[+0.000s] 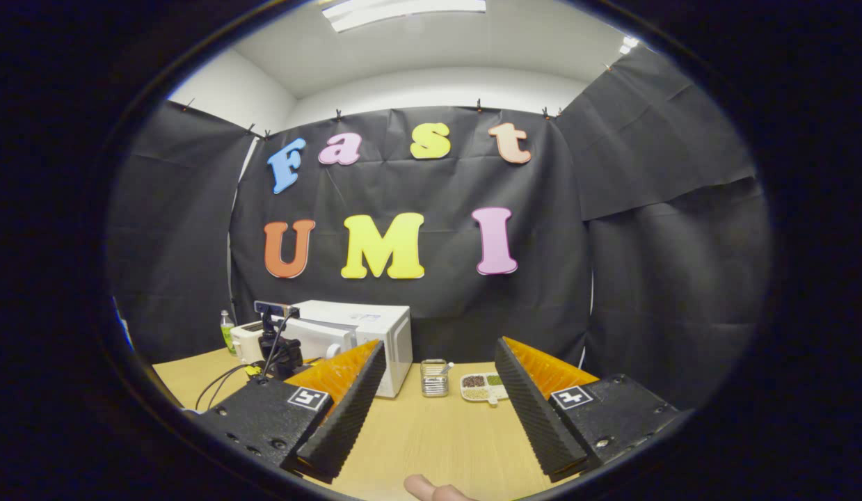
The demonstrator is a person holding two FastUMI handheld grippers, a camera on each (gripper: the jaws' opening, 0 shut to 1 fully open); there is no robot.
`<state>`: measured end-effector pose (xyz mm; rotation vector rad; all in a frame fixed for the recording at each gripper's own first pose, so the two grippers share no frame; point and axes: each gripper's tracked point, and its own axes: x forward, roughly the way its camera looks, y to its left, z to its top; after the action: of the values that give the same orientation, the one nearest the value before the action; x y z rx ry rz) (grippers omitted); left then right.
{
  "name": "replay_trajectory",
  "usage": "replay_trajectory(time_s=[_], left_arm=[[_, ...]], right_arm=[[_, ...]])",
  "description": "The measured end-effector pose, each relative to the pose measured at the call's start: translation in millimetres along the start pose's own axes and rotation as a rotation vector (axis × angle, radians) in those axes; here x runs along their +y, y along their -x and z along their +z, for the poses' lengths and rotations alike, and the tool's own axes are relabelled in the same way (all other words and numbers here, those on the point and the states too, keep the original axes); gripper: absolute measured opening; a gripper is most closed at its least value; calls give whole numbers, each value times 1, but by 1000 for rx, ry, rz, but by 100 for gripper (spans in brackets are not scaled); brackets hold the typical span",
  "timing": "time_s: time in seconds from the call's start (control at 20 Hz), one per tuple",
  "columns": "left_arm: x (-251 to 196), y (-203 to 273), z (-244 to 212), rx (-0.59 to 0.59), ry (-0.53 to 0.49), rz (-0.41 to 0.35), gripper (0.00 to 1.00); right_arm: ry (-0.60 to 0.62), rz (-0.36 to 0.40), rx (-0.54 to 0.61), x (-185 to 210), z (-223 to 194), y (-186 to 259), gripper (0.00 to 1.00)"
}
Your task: Open the microwave oven with the left hand, put the food in, and close the microwave oven.
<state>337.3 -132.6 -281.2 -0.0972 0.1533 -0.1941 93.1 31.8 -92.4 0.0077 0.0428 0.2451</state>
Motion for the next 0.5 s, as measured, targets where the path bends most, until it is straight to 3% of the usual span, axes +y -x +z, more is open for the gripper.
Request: replay_trajectory(time_s=[0.05, 0.1, 0.4, 0.45, 0.5], left_arm=[[0, -4, 0, -6, -1, 4, 0], [2, -5, -1, -10, -8, 17, 0], [-6, -17, -18, 20, 23, -23, 0], [-8, -19, -17, 16, 40, -39, 0], [-17, -20, -16, 17, 75, -82, 0]], right_arm=[[-1, 2, 10, -2, -6, -5, 92], [-3, 2, 19, -4, -11, -10, 100], [-21, -2, 64, -12, -41, -26, 100], [-13, -5, 61, -13, -45, -28, 92], [-4, -10, 58, -14, -51, -30, 92]])
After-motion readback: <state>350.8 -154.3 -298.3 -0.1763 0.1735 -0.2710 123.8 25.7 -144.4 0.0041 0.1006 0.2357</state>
